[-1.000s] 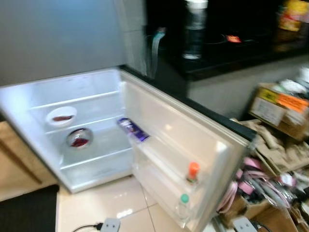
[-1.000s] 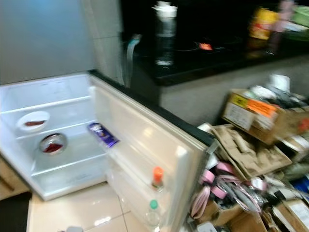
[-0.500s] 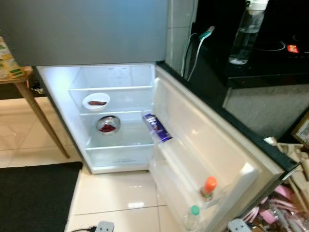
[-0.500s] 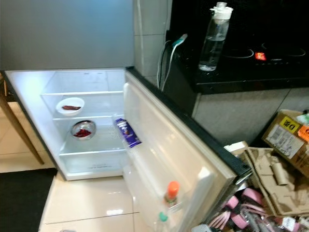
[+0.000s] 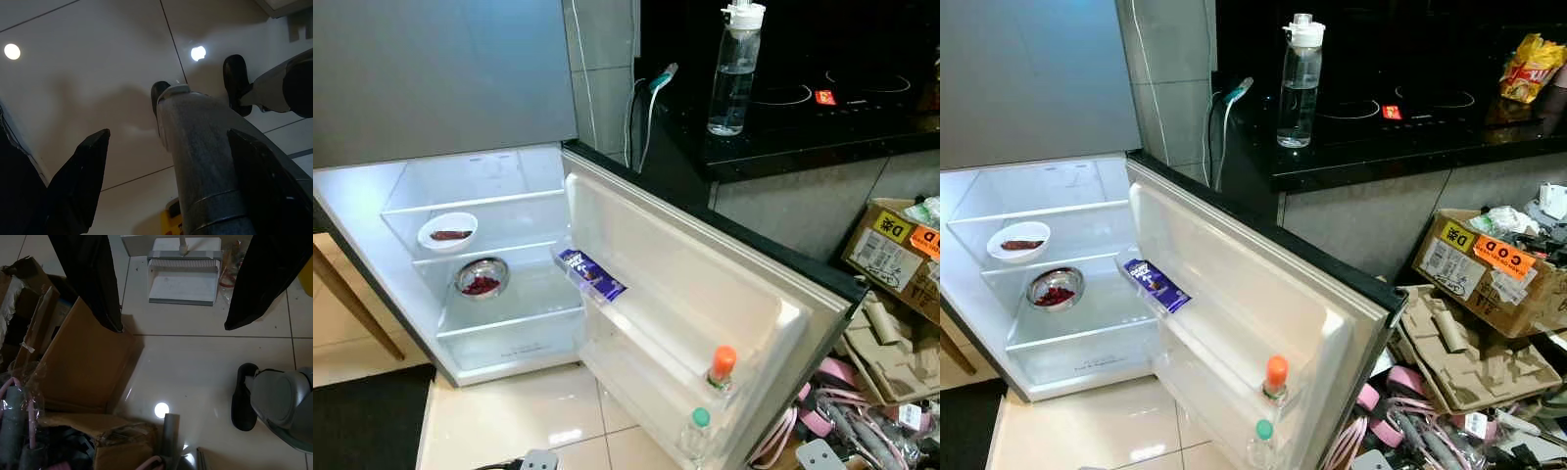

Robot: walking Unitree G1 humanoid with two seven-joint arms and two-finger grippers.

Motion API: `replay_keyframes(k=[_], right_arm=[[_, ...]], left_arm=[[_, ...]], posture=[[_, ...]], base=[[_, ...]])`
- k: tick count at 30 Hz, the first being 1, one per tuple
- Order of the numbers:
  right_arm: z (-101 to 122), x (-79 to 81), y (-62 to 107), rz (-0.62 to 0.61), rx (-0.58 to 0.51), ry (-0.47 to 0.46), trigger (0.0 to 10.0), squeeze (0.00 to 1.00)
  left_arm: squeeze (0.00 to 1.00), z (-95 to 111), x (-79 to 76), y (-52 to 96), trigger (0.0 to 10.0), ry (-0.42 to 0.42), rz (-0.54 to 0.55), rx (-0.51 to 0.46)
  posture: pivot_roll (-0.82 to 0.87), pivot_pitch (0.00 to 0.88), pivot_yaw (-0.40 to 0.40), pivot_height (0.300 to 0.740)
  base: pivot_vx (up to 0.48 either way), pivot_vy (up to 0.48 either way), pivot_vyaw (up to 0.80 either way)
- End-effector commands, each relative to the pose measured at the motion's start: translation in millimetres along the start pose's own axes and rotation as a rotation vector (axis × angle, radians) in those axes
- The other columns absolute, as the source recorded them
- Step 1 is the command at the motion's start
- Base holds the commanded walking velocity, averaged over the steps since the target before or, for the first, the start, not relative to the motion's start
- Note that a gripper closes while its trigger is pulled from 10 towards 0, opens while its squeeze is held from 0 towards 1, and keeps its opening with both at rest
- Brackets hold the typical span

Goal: Restocking fridge

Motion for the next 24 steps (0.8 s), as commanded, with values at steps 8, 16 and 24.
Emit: replay_keyframes(k=[8, 16, 24], right_arm=[[2, 1.8, -0.4, 0.005, 0.0, -0.003, 10.0, 0.0], [-1, 3.2, -0.6, 0.008, 0.011, -0.003, 10.0, 0.0], [-2, 4.8, -0.8, 0.013, 0.015, -0.003, 10.0, 0.0]], left_arm=[[0.0, -8, -6.0, -0.2, 10.0, 0.003, -0.002, 0.046], [0.0, -7, -11.2, -1.8, 10.0, -0.018, -0.004, 0.057], [0.0, -4, -16.0, -3.2, 10.0, -0.024, -0.006, 0.06]], posture=[[-0.11, 0.0, -0.008, 0.74], [-0.11, 0.0, -0.009, 0.74], [-0.11, 0.0, -0.008, 0.74]], base=[[0.0, 0.0, 0.0], [-0.213, 0.0, 0.0], [-0.337, 0.0, 0.0]])
Point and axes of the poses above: a point about 5 cm out from each wrist's last joint towards the gripper, its own y axis pointing back from the gripper into the wrist, its own z axis along the axis of the wrist's last joint, x = y × z, the point moved 2 cm from there along -y, pointing out of the wrist towards the gripper, and after that the axes turned 15 degrees about -y, right-handed, at the moved point
